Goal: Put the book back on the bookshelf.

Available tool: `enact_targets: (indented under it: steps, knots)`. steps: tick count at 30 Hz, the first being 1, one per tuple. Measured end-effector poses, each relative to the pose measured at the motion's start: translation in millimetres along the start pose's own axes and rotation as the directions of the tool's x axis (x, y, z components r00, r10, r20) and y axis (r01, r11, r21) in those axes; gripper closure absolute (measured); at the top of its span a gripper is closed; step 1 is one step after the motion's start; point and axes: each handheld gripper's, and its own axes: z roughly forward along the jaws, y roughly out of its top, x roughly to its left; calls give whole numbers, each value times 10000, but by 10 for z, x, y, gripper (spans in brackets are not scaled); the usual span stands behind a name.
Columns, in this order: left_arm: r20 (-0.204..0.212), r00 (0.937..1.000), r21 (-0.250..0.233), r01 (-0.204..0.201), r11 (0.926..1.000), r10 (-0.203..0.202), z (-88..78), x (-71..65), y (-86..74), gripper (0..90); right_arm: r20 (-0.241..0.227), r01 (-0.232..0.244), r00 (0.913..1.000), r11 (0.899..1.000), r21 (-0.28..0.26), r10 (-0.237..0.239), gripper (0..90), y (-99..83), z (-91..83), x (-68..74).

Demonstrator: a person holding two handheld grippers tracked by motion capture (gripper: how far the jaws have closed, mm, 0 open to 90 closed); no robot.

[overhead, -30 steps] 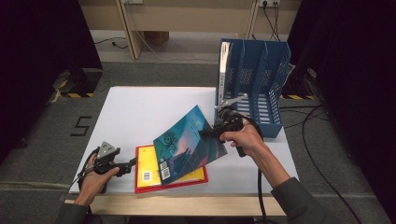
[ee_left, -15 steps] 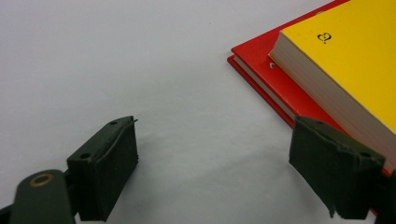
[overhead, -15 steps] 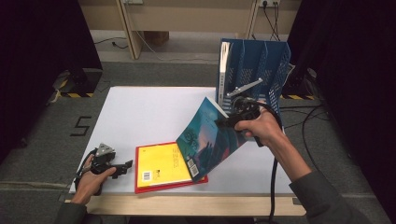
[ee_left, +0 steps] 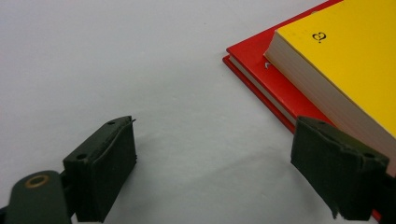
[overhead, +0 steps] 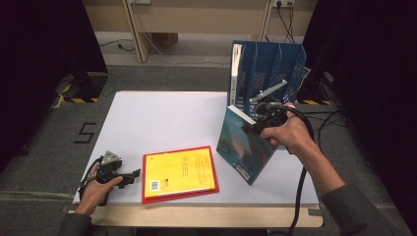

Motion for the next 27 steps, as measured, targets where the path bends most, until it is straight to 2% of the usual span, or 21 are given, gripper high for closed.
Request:
enact_targets:
  steps: [4, 11, 16, 21, 27]
  knots:
    - [10, 10000, 12, -7, 10000, 7, 9, -8, 4, 115, -103, -143, 9998, 9998, -123, 142, 733, -41, -28, -50]
    - [-30, 9999, 31, -153, 9999, 153, 12, -16, -1, 109, -317, -39, 9995, 9999, -128, 35, 722, -3, 42, 9]
    - [-50, 9995, 44, -311, 9995, 312, 13, -19, -7, 108, -201, 74, 9998, 9996, 266, -69, 707, 66, 109, 58]
    - [-50, 9993, 79, -364, 9993, 365, 24, -33, -6, 86, -190, -303, 9993, 9987, 414, 311, 698, 69, 121, 18]
    - [-45, 9992, 86, -392, 9992, 392, 26, -35, -6, 79, -209, -244, 9994, 9947, 997, 266, 693, 107, 224, -7]
